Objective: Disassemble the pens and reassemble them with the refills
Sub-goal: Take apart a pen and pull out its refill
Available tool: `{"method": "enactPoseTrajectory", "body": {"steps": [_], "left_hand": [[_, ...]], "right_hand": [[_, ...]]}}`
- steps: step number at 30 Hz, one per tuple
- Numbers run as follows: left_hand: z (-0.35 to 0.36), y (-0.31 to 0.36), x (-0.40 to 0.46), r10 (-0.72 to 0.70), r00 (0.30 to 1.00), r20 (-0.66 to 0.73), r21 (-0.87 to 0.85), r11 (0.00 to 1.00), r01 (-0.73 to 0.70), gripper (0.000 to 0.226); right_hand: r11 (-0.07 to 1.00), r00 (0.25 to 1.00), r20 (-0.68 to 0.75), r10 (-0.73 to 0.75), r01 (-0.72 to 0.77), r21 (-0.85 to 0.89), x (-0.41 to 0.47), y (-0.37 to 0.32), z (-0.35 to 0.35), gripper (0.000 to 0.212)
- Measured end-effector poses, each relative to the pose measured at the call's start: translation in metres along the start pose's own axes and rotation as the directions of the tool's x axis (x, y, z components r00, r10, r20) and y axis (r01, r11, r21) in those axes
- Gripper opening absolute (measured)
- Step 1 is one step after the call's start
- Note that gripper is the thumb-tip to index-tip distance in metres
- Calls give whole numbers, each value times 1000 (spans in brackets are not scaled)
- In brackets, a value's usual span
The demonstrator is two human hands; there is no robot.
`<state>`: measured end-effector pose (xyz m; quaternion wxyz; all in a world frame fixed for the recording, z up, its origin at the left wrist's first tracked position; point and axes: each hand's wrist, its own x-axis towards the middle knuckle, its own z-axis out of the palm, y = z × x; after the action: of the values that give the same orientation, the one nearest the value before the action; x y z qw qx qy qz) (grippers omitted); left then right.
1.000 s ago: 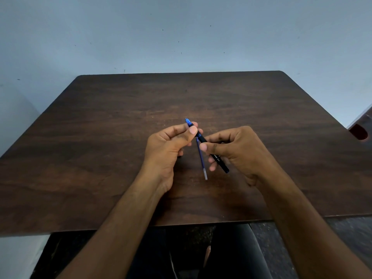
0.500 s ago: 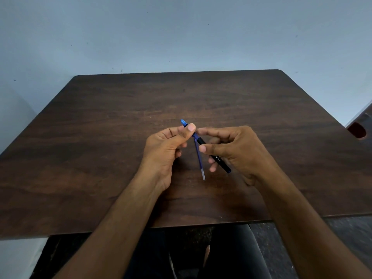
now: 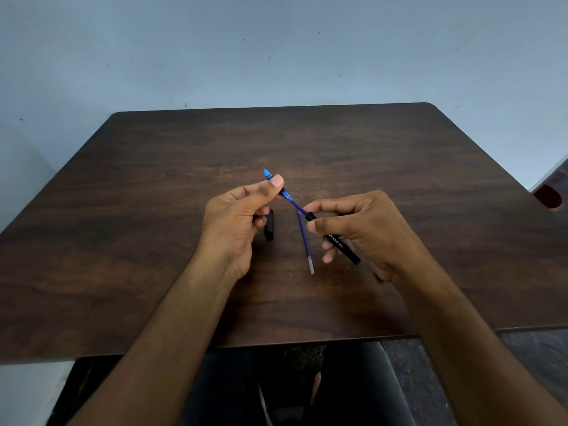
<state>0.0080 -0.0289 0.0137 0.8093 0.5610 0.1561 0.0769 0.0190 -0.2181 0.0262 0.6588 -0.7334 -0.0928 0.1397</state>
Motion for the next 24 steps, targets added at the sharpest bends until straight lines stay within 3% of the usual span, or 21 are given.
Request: {"method": "enactPoseTrajectory", "body": {"steps": [4, 8, 10, 12, 15, 18, 24], "left_hand": [[-6, 7, 4, 1, 1000, 11, -44, 999, 0, 35], [-13, 12, 4, 27, 999, -45, 26, 999, -25, 44], [-15, 14, 3, 50, 995, -81, 113, 993, -40, 37], [-19, 16, 1, 87, 992, -96, 311, 949, -54, 25], [-21, 20, -4, 78, 996, -33, 633, 773, -40, 18], [-16, 21, -8, 37, 999, -35, 856, 516, 11, 20], [0, 19, -11, -65, 996, -65, 969, 235, 79, 27]], "right_hand": [[1000, 1000, 14, -9, 8, 13, -2, -1, 0, 19], [1000, 1000, 2, -3, 3, -3, -2, 1, -3, 19], [1000, 1000, -14, 6, -6, 3, -2, 2, -3, 18], [1000, 999, -34, 11, -11, 12, -2, 3, -3, 18], [999, 998, -52, 24, -22, 33, 0, 3, -2, 17], [999, 998, -49, 32, -30, 45, 1, 5, -1, 17], [999, 998, -52, 27, -25, 23, 3, 7, 1, 17]]}}
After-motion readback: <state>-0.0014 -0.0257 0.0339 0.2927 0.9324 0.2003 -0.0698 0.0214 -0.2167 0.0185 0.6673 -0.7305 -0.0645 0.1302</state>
